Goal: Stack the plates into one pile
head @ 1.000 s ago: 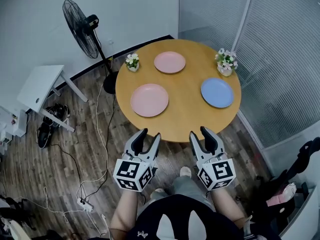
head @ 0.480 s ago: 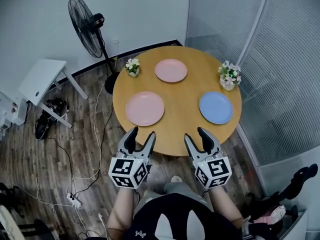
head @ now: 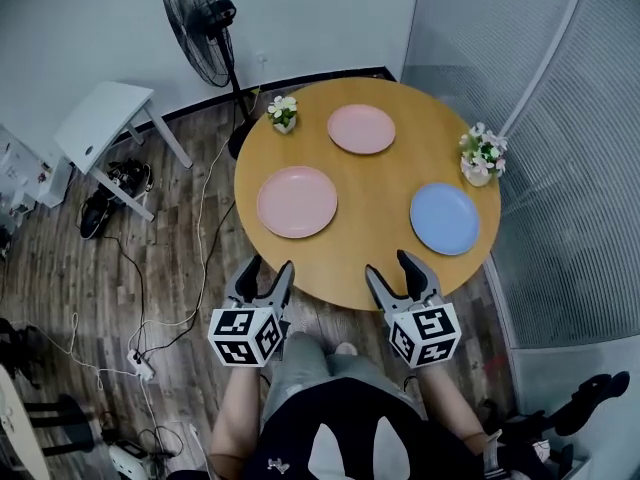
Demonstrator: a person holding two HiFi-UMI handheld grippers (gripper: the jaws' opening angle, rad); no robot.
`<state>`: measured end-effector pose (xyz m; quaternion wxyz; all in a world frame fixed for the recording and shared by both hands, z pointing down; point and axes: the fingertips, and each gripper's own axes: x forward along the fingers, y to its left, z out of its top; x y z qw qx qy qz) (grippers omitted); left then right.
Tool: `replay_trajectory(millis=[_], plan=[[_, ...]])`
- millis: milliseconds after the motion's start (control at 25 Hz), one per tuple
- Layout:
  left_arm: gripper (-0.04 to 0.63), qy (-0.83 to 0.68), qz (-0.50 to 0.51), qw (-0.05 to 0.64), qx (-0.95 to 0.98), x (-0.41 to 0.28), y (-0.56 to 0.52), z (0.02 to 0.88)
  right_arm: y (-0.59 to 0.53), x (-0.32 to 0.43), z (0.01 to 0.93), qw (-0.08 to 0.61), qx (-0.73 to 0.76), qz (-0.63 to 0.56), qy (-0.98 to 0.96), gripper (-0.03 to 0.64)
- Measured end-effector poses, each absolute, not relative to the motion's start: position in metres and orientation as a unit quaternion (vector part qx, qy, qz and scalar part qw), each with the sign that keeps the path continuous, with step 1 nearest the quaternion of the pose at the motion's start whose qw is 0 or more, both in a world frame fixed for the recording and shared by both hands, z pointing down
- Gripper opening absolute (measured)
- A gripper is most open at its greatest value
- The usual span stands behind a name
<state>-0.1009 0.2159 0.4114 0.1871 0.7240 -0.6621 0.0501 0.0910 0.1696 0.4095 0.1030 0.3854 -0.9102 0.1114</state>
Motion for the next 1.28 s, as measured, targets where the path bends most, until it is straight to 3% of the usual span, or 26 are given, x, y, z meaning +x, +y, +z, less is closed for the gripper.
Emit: replay_trajectory(millis=[960,1280], plan=[[0.252,-0.649,0.089,0.325,0.682,-0.176,0.118,0.493,0.078,0.034,0.484,0.165,0.343,0.239,-0.893,0.284],[0.252,-0.616,0.108,0.383,0.680,-0.201,0.087,0.535,0.041,0.010,0.521,0.193,0.366,0.268,-0.870,0.247]])
